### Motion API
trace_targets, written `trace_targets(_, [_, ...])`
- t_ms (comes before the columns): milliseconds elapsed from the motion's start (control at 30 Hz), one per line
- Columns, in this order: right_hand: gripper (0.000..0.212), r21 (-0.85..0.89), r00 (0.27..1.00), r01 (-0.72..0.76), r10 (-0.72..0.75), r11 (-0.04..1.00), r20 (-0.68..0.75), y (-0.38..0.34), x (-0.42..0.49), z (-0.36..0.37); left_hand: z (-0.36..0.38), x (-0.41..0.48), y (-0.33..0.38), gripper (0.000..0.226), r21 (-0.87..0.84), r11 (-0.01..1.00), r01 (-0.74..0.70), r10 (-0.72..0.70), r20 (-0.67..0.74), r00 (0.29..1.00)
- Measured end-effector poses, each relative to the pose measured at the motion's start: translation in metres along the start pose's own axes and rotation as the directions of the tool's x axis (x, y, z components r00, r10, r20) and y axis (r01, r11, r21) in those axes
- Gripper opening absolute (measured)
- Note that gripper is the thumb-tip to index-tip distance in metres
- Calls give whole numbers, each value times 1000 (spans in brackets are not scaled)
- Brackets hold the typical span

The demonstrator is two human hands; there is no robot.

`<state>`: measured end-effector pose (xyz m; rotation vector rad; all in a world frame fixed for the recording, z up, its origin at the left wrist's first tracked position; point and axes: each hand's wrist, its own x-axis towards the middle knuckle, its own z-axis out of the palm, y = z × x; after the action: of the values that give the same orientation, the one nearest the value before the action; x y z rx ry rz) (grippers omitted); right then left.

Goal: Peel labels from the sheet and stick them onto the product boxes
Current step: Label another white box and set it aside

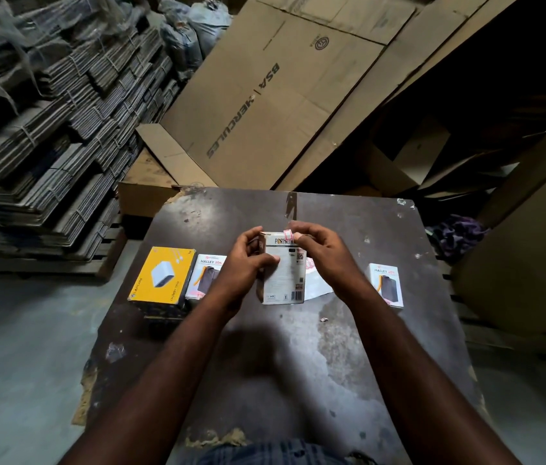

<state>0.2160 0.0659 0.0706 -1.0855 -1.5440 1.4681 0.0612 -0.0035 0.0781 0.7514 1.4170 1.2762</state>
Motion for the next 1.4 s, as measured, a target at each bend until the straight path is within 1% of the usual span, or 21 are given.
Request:
trace_targets(167, [18, 2, 999, 22, -22, 1000, -28, -3, 1, -1, 1, 1, 0, 61, 20, 1000, -16, 16, -12, 1000])
trace_targets(300, [9, -3, 998, 37, -37, 999, -59, 1, 2, -1, 2, 1, -1, 60, 21, 1000, -9, 9, -8, 1000])
trace_targets(400, [6, -64, 987, 81, -89, 995, -131, 4, 3, 0, 2, 2, -3, 60, 16, 1000, -3, 3, -10, 1000])
trace_targets(467, [7, -120, 980, 110, -127, 987, -152, 3, 3, 0, 3, 2, -4, 61, 6, 1000, -8, 8, -13, 1000])
trace_targets(567, [9, -149, 977, 137, -159, 979, -143, 1, 2, 0, 5, 1, -3, 63, -8, 1000, -26, 26, 1, 1000])
trace_targets(633, [9, -134, 976, 145, -164, 980, -141, 1, 3, 0, 5, 1, -2, 55, 12, 998, -61, 60, 24, 998])
trace_targets(733, [9, -84, 977, 137, -149, 987, -152, 2, 6, -2, 5, 1, -2, 42, 45, 995, -93, 91, 31, 995])
trace_targets(833, [8, 9, 984, 116, -113, 993, -137, 3, 12, -6, 5, 4, -2, 40, 55, 993, -100, 99, 26, 995])
trace_targets(933, [15, -25, 990, 94, -96, 995, -105, 2, 16, -8, 6, 5, -3, 40, 61, 992, -106, 105, 31, 994])
trace_targets(1033, [18, -51, 990, 86, -91, 995, -109, -1, 17, -8, 8, 6, -2, 40, 68, 992, -108, 106, 37, 994])
trace_targets(1300, [12, -142, 987, 104, -120, 984, -107, -4, 16, -7, 10, 5, 3, 37, 39, 994, -104, 101, 64, 993])
trace_targets(1400, [11, -141, 983, 121, -139, 982, -119, -4, 16, -7, 11, 4, 4, 36, 11, 995, -102, 100, 80, 992])
